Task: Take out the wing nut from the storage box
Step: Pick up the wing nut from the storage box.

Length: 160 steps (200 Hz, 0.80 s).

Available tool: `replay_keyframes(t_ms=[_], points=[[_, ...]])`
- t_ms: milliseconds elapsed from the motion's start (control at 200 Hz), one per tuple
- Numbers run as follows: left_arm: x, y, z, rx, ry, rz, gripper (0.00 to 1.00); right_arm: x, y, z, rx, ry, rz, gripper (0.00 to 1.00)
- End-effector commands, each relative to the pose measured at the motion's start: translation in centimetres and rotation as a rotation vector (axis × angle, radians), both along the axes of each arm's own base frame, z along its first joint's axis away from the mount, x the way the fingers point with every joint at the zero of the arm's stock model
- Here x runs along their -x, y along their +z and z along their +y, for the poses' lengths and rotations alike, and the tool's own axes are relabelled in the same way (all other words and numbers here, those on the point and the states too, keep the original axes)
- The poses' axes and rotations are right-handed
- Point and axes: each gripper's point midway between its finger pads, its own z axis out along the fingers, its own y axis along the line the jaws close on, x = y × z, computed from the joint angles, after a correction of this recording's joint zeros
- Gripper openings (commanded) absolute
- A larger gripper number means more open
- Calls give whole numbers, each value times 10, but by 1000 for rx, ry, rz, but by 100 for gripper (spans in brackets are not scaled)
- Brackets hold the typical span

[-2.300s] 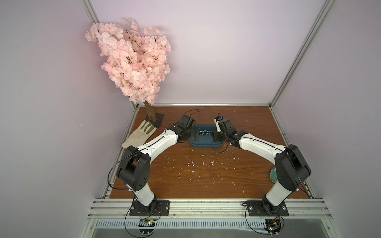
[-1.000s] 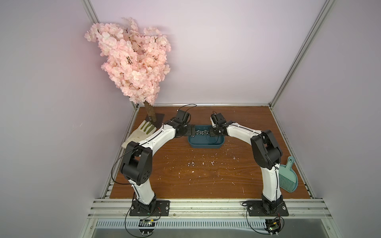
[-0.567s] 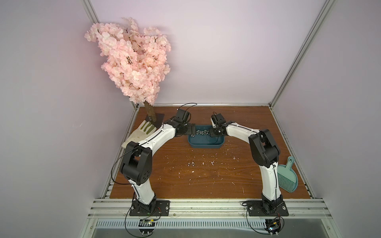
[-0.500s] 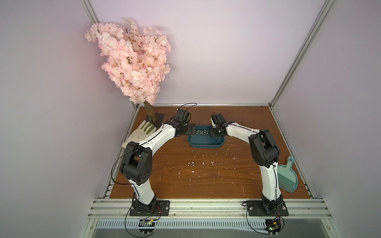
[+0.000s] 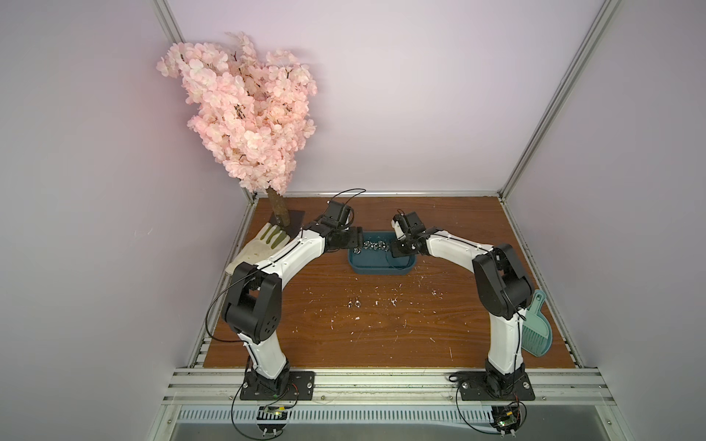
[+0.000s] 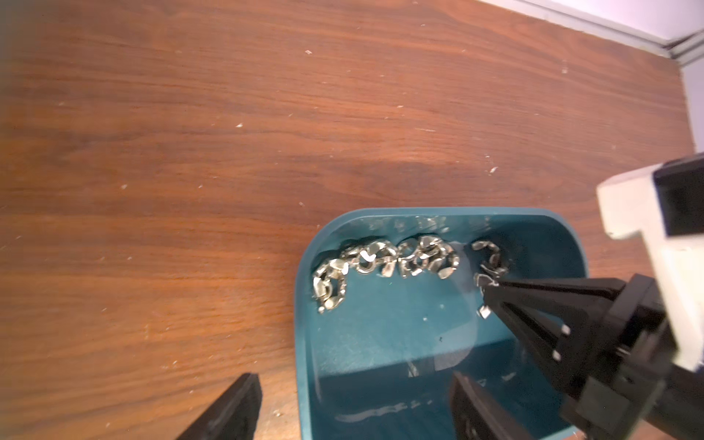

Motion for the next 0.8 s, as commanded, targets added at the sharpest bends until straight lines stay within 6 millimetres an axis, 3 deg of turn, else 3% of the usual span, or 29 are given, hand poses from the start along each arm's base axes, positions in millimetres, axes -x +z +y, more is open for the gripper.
replay_keyframes(t_ms=[0,210,470,796], points=[[-3,26,-17,166,-24,-56,74,3,48,15,-147,38,-77,5],[4,36,-46,370,-82,-59,57,31,77,21,-283,108,-112,5],[25,40,-82,416,-167,-55,50,57,95,20,-366,146,-144,5],[47,46,-99,471,-238,-38,37,72,112,27,-478,185,-155,4]])
